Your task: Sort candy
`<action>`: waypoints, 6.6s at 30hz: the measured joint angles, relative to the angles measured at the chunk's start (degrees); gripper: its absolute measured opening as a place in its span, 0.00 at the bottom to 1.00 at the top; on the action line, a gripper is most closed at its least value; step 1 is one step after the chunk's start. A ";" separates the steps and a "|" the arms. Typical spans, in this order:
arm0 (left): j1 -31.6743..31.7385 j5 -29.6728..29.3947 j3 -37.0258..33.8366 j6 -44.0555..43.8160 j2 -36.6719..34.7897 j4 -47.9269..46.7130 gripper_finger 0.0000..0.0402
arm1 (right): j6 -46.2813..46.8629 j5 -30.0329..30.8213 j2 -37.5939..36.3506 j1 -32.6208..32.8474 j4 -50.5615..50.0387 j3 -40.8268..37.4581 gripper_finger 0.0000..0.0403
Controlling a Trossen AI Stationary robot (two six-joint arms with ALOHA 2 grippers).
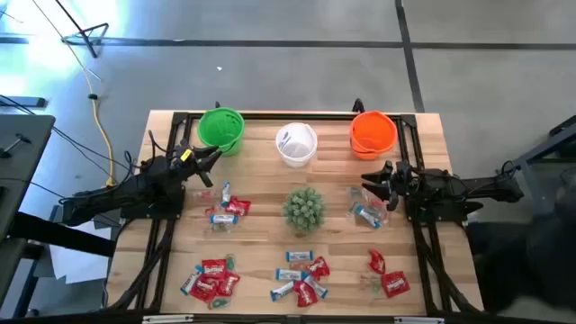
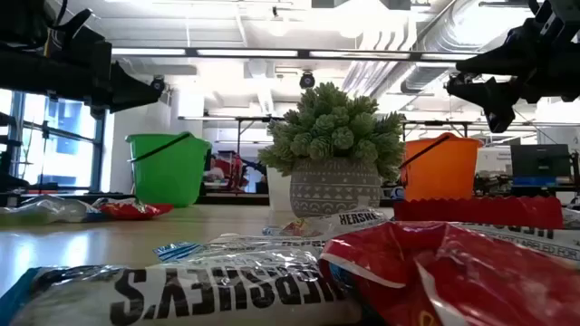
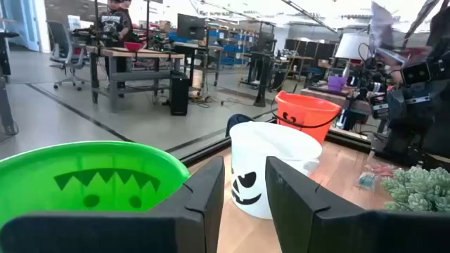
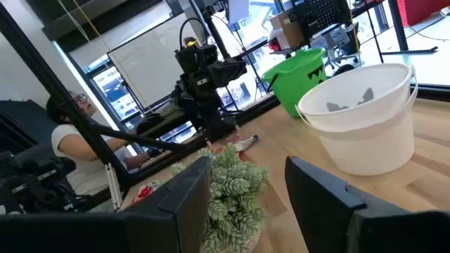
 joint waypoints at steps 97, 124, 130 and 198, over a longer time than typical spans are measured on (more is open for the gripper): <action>-0.01 0.00 -0.01 0.00 -0.02 0.02 0.23 | 0.00 -0.01 0.00 -0.01 -0.01 -0.02 0.45; 0.01 -1.80 0.00 -15.34 -0.02 0.50 0.23 | 0.00 -0.01 0.00 0.00 -0.02 -0.02 0.45; 0.01 -0.38 0.01 -23.58 -0.02 0.60 0.23 | -0.02 0.00 0.00 0.00 0.00 -0.02 0.45; 0.23 9.24 34.81 -19.25 35.30 -10.76 0.21 | -0.02 -0.01 0.00 0.00 -0.02 -0.01 0.45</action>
